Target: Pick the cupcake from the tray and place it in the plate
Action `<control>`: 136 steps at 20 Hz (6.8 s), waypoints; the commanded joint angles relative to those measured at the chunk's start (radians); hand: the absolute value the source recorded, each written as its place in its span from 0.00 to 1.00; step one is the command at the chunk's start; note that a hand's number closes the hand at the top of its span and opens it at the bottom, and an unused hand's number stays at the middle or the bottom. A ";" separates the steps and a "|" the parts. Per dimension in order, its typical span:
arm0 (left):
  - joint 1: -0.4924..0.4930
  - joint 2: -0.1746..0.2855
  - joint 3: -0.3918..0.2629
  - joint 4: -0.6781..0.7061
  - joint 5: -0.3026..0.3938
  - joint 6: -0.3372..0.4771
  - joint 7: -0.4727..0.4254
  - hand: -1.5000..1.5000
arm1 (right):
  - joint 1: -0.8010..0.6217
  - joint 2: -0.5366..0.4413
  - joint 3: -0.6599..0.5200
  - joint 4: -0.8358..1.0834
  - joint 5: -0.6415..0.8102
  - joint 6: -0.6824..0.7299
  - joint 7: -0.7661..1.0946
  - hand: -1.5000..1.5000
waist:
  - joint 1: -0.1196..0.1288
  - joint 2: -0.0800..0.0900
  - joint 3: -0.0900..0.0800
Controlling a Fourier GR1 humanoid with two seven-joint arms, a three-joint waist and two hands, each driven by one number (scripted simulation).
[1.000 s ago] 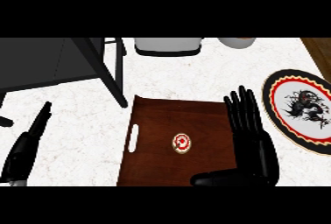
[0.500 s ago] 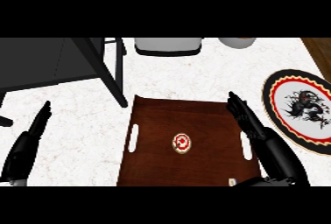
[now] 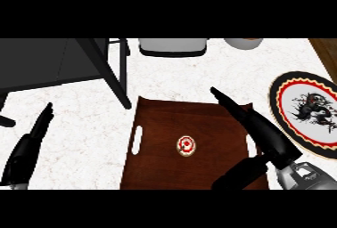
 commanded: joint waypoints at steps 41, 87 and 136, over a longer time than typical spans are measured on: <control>0.052 -0.166 0.186 -0.041 -0.159 -0.171 -0.012 0.50 | -0.180 0.385 -0.081 0.705 0.491 0.472 -0.249 1.00 | -0.006 0.000 0.001; -0.006 -0.202 0.187 -0.038 -0.206 -0.200 0.002 0.50 | -0.194 -0.716 -0.763 1.337 0.433 0.353 -1.659 1.00 | 0.030 0.017 0.007; 0.000 -0.227 0.222 -0.023 -0.231 -0.214 -0.031 0.50 | -0.522 -0.500 -0.829 1.773 0.228 0.584 -1.222 0.00 | 0.028 0.022 0.008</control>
